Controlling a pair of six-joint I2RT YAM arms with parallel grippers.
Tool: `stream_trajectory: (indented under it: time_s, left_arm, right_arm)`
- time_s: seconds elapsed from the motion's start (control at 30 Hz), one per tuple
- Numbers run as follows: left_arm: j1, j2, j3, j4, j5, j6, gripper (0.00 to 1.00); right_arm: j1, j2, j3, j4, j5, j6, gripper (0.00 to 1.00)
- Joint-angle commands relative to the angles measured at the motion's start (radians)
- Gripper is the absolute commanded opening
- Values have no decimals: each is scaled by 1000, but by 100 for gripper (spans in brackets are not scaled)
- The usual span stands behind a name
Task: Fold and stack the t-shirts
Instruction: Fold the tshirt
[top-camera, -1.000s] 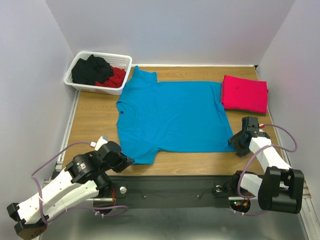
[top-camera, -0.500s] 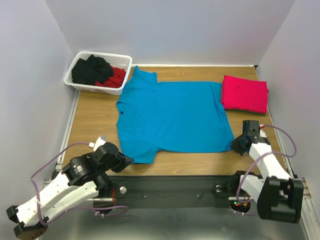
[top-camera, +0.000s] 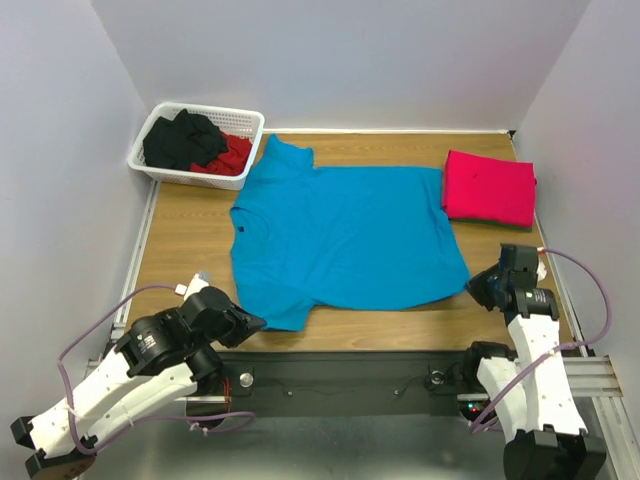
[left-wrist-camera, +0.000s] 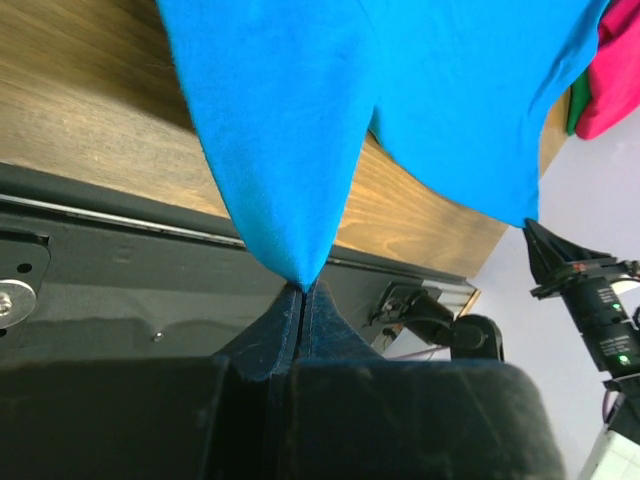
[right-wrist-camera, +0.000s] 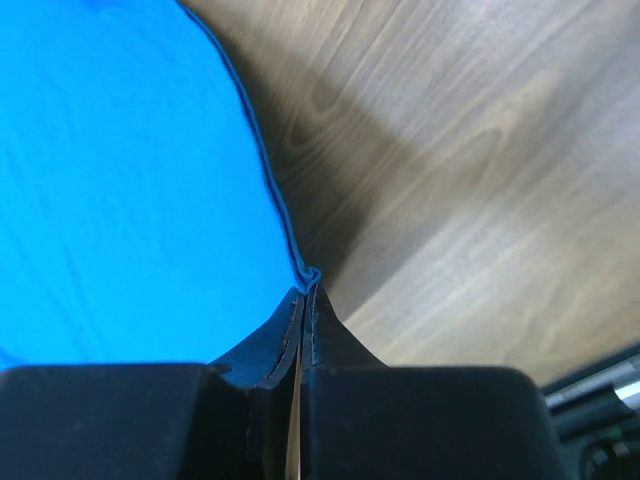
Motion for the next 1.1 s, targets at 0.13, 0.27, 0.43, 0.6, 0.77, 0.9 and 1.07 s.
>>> stream_trajectory:
  time_s: [0.13, 0.27, 0.43, 0.6, 0.77, 0.9, 1.07]
  left_arm:
    - [-1, -9, 71, -36, 30, 32, 0]
    - [-1, 7, 73, -36, 19, 32, 0]
    - [-1, 66, 74, 11, -31, 39, 0]
    - [1, 132, 86, 105, -107, 50, 0]
    - [1, 213, 134, 165, -214, 84, 0]
    - [11, 322, 201, 139, -310, 101, 0]
    - [62, 386, 255, 191, -348, 176, 0]
  right_arm:
    - [0, -89, 97, -203, 17, -26, 0]
    - [0, -86, 128, -218, 57, -30, 0]
    - [0, -34, 137, -152, 51, -39, 0]
    - [0, 48, 145, -76, 46, -44, 0]
    - [0, 160, 186, -8, 48, -55, 0]
    - [0, 226, 203, 41, 54, -62, 1]
    - [0, 289, 232, 101, 53, -61, 0]
